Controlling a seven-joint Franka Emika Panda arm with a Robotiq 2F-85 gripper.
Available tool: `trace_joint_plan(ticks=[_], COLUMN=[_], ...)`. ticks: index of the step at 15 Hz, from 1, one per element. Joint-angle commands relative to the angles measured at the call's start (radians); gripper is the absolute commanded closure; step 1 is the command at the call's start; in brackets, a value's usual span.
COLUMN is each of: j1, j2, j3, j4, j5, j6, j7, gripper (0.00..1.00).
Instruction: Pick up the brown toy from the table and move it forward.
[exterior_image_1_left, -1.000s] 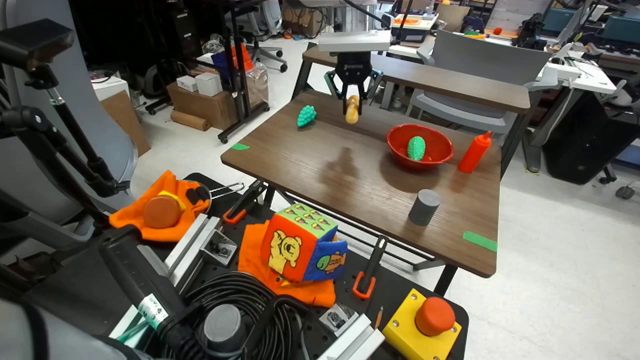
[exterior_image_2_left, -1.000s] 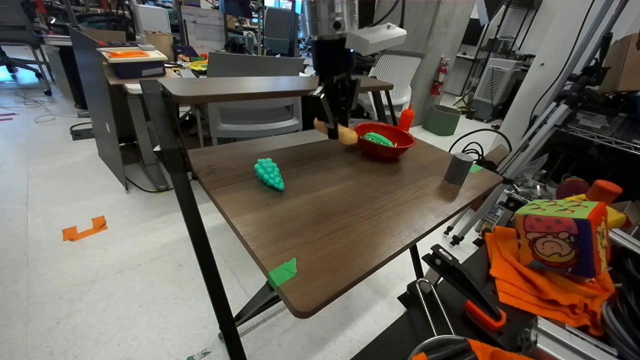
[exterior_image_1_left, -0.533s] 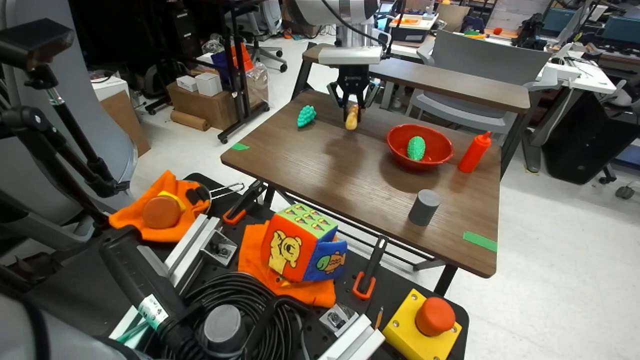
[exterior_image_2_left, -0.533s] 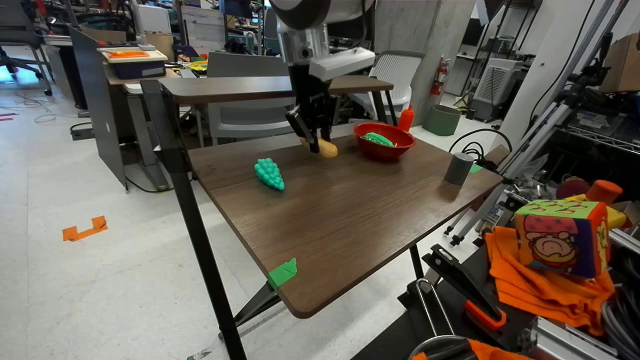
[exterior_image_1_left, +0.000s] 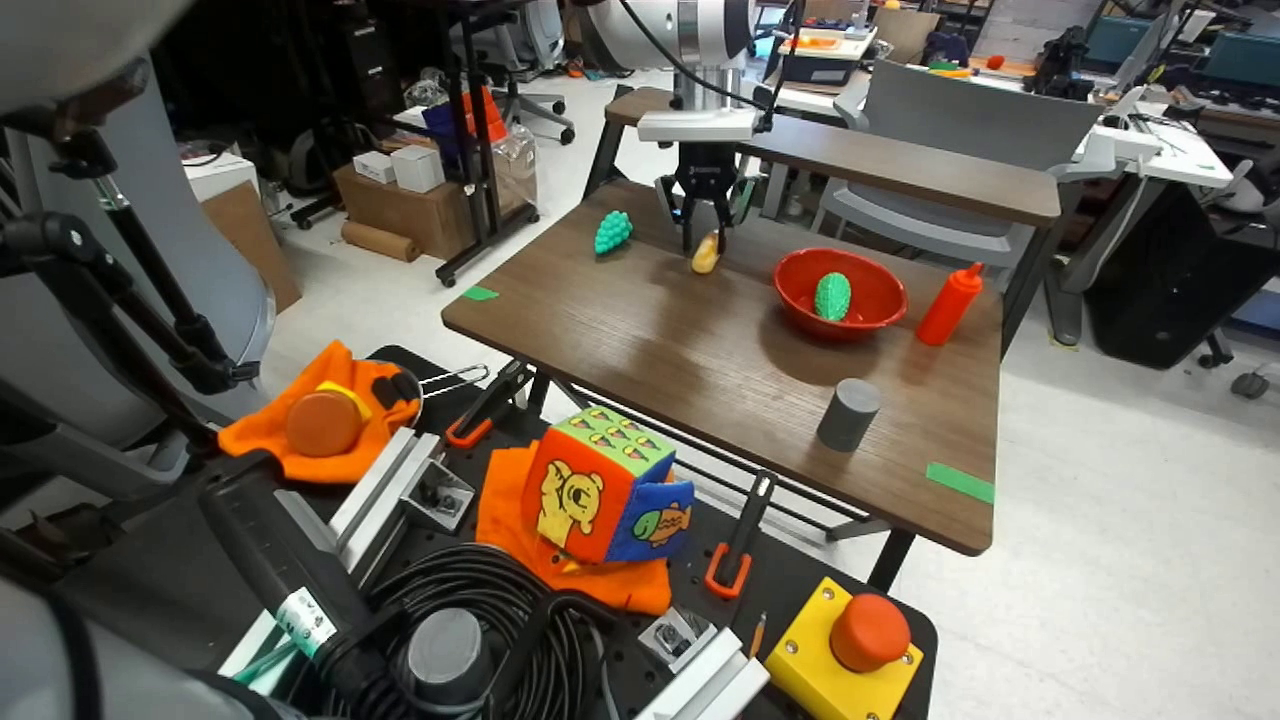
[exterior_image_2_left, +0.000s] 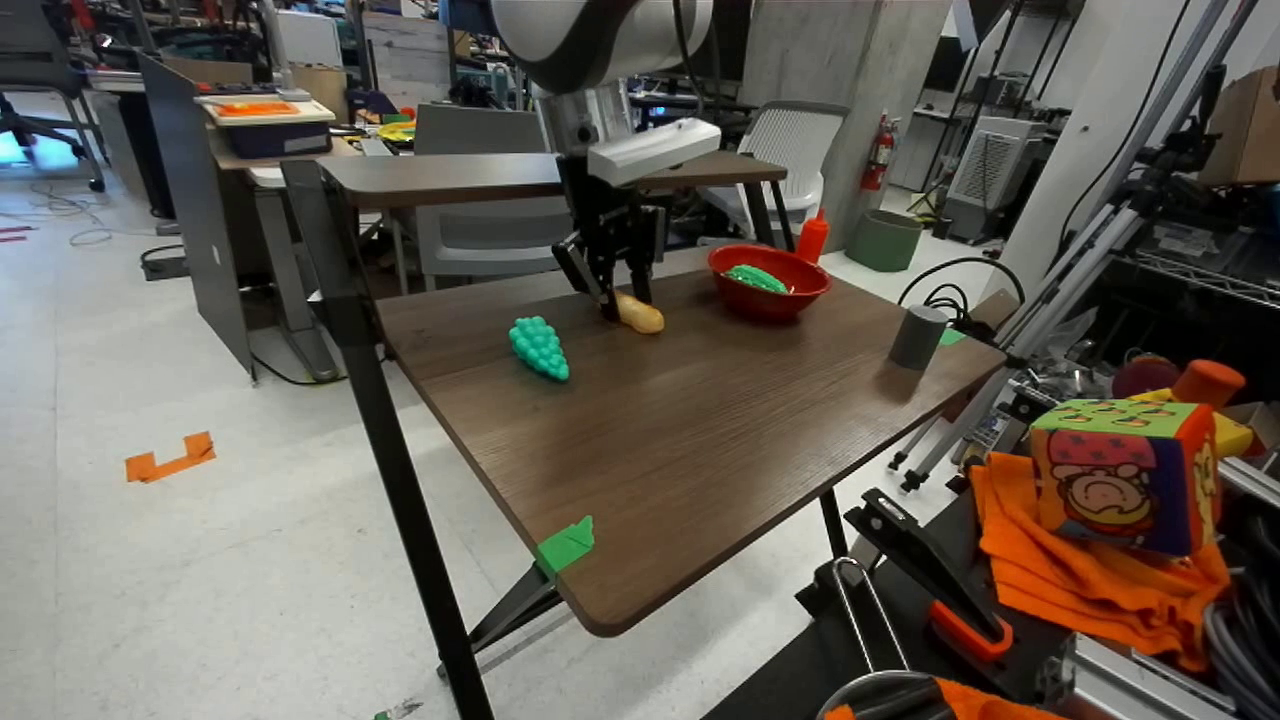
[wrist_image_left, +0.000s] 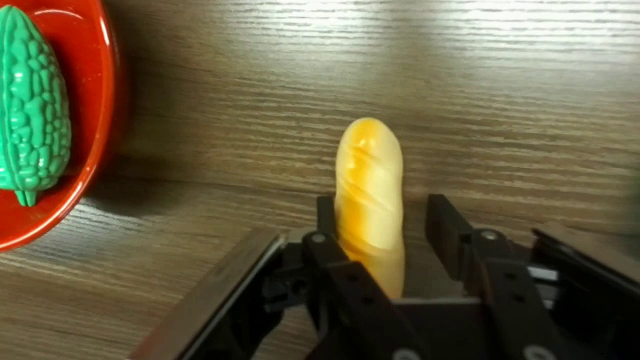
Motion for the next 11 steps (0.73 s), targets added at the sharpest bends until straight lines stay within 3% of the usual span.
trace_joint_plan(ticks=[1,3,6,7,11], j1=[0.009,0.002,-0.029,0.013,0.0], j2=[-0.082,-0.186,-0.311,-0.19,-0.289], j3=[0.013,0.027,0.06,0.016,0.027], j4=[-0.065,-0.188,-0.322,-0.161,-0.273], j5=[-0.001,-0.002,0.034,0.019,0.028], j6=[0.003,0.041,0.053,0.009,0.014], j7=[-0.012,-0.021,-0.023,-0.021,-0.021], gripper=[0.16,0.03,0.0,0.0,0.0])
